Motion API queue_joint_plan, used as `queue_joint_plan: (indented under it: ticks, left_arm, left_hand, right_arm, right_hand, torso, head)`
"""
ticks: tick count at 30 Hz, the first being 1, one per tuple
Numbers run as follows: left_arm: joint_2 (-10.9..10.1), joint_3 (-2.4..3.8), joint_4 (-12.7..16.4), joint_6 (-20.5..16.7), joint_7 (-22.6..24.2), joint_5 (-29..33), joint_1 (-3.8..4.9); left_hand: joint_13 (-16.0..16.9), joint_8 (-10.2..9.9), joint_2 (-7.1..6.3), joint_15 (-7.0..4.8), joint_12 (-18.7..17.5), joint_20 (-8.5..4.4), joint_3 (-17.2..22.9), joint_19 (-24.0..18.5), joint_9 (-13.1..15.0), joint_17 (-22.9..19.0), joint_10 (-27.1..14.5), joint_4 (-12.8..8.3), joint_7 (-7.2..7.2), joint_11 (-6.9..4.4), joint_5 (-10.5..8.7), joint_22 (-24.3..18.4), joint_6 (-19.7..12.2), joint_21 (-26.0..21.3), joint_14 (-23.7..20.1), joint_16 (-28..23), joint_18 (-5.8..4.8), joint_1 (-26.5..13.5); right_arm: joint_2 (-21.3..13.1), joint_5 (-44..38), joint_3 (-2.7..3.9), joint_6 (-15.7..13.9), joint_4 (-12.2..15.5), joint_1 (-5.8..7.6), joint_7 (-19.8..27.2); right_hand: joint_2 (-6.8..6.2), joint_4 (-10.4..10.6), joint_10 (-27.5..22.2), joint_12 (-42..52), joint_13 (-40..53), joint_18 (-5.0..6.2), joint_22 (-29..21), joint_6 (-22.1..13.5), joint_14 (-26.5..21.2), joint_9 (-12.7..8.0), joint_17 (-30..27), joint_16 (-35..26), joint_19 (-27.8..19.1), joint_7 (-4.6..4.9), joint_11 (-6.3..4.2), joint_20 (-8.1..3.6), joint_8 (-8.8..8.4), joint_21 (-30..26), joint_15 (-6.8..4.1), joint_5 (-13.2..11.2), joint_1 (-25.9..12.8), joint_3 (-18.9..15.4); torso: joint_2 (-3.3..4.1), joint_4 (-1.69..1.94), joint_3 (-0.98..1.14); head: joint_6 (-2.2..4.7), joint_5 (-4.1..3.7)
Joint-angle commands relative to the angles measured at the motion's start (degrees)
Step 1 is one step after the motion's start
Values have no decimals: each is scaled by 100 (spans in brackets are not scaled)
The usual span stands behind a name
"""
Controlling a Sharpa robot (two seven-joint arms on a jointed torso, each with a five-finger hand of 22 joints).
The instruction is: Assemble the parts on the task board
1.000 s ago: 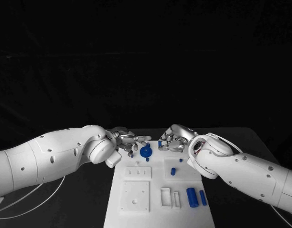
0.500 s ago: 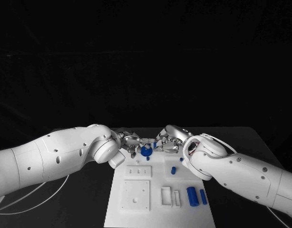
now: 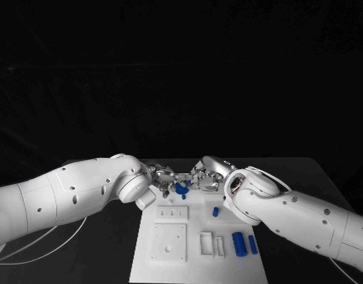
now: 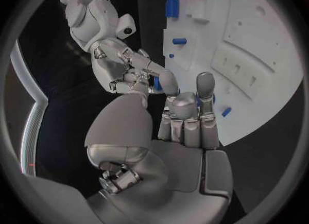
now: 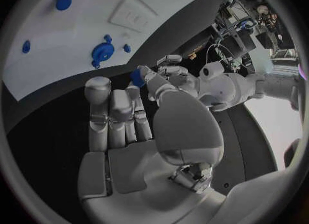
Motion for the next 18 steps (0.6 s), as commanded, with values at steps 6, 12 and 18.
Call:
queue_joint_plan:
  ticks: [6,12,18]
  left_arm:
    - [58,4,-16,173,-57,-78,8]
    - [68,4,-20,221,-61,-76,7]
    - [71,4,-19,251,-62,-70,7]
  left_hand:
    - [14,-4,183,-22,-37,16,-41,54,70,-27,183,-155,-17,-29,-8,96,-13,-94,1,-31,-15,27]
    - [13,-12,473,-13,-34,33,-162,66,173,-68,172,-525,-14,-24,173,177,12,-164,-6,-43,-10,124]
    - [5,-15,710,-19,-26,29,-309,96,269,-84,170,-840,-41,-35,277,311,53,-259,-7,-15,-13,181]
  right_arm:
    - [27,-71,-22,106,19,-2,-13]
    - [51,-71,-33,122,14,-2,-14]
    - [67,-71,-42,138,15,-2,-14]
  right_hand:
    - [-49,4,35,27,5,13,251,32,31,9,-6,-33,310,-21,-6,5,21,17,12,36,5,18]
    - [-48,8,26,18,-2,14,245,29,30,9,-10,-38,309,-20,-5,5,21,7,13,47,2,15]
    - [-46,7,26,21,1,13,242,33,30,9,-10,-39,309,-21,-6,6,21,14,13,60,5,16]
  torso:
    - [6,-1,-4]
    - [5,8,-5]
    - [2,5,-5]
  head:
    - [1,10]
    - [-9,6]
    - [-19,4]
